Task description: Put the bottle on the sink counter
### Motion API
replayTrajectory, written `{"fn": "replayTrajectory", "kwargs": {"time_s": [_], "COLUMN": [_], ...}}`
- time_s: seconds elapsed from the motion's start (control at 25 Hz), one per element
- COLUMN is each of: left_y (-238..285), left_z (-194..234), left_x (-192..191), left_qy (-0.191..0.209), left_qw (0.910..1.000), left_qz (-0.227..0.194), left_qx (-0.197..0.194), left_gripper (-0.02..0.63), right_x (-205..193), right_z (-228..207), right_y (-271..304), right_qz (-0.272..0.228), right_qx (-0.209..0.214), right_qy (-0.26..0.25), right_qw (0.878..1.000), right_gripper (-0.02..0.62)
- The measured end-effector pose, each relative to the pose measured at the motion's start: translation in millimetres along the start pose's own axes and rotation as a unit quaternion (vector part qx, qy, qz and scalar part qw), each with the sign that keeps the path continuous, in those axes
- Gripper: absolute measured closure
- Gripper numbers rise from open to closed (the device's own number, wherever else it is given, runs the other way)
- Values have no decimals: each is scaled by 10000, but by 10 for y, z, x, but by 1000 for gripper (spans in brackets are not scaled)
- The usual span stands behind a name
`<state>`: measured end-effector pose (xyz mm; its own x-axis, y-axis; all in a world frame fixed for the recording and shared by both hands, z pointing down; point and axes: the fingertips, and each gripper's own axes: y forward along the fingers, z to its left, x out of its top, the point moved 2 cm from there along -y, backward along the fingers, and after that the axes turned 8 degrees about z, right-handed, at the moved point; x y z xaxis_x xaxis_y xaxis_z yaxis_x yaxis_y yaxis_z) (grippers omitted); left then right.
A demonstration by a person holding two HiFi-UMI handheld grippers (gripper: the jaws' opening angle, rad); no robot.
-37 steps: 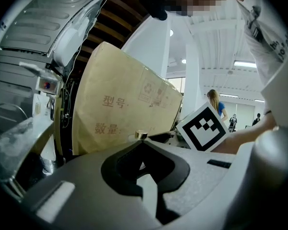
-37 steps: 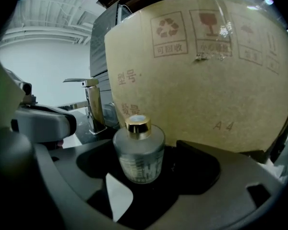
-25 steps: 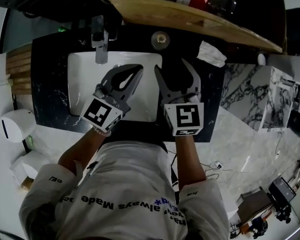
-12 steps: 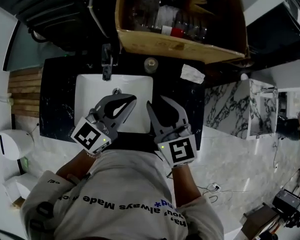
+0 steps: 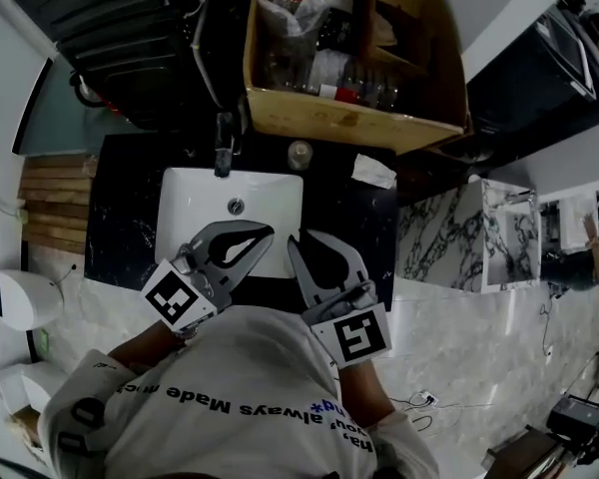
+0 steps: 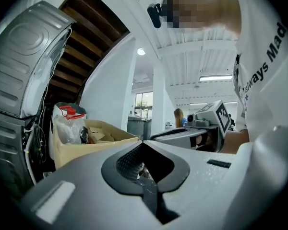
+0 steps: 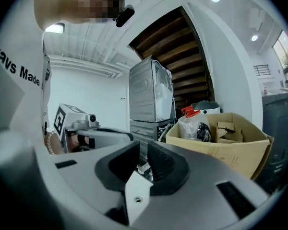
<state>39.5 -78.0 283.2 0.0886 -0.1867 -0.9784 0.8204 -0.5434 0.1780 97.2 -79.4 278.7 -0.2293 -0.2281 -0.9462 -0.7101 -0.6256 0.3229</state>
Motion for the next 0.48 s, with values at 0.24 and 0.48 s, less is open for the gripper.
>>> {"fn": "replayTrajectory", "kwargs": {"time_s": [0.24,0.48], "left_y": [-112,-128], "left_z": [-216,-341], "left_x": [137,177], "left_qy": [12,65], "left_qw": [9998,9996], "left_qz": [-110,-127], "left_qx": [-161,-238], "left_gripper": [604,604], "right_x": [107,143], "right_z": [188,265], "right_y": [-187,-317], "right_qz": [-4,14], "right_qx": [79,55], "right_qy": [-96,-185], "right_qw": [9999,9998], "right_gripper": [543,554]}}
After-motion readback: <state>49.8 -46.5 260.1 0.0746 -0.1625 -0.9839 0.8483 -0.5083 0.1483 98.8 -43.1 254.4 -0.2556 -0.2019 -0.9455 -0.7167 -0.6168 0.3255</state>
